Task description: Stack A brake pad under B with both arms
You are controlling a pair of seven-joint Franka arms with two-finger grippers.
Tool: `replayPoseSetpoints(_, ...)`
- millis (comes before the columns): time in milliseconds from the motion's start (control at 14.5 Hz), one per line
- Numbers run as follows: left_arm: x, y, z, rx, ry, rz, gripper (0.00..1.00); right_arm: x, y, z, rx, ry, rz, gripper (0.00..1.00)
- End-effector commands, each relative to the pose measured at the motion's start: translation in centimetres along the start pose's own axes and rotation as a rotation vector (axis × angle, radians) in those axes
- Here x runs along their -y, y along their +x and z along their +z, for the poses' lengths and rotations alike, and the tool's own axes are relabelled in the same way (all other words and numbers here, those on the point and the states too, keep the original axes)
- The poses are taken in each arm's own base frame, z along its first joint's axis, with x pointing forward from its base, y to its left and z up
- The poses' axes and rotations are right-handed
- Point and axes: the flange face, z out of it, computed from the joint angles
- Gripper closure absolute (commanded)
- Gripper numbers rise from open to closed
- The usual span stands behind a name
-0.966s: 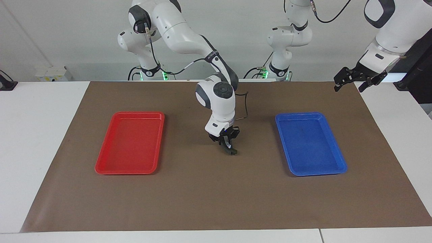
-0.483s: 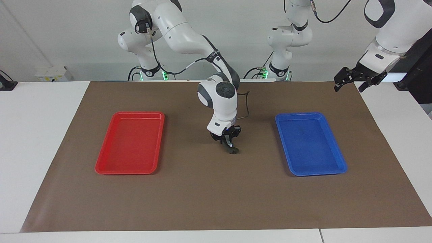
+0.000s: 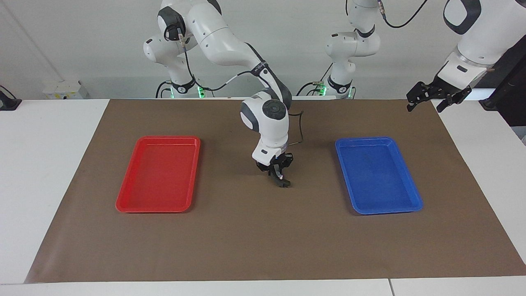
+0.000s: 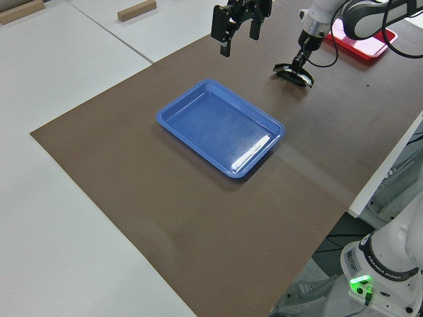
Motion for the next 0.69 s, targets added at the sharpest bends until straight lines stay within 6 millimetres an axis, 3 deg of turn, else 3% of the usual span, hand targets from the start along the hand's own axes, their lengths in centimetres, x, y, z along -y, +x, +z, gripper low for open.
replayPoseSetpoints(0,0.25,-0.60,0.03,0.008,-0.011,0.008,0.00,-0.37,-0.15,0.25,-0.009,0.010,0.015,0.98)
replayPoseSetpoints(138,0.25,-0.60,0.03,0.008,-0.011,0.007,0.00,-0.49,-0.31,0.53,-0.009,0.010,0.019,0.94)
replayPoseSetpoints(207,0.25,-0.60,0.03,0.008,-0.011,0.007,0.00,-0.60,-0.29,0.50,-0.009,0.010,0.022,0.82)
replayPoseSetpoints(276,0.25,-0.60,0.03,0.008,-0.011,0.008,0.00,-0.62,-0.33,0.56,-0.007,0.010,0.025,0.46)
replayPoseSetpoints(345,0.25,-0.60,0.03,0.008,-0.011,0.007,0.00,-0.67,-0.40,0.63,-0.007,0.010,0.023,0.01)
replayPoseSetpoints(621,0.25,-0.60,0.03,0.008,-0.011,0.007,0.00,-0.56,-0.22,0.34,-0.015,0.015,0.024,0.00)
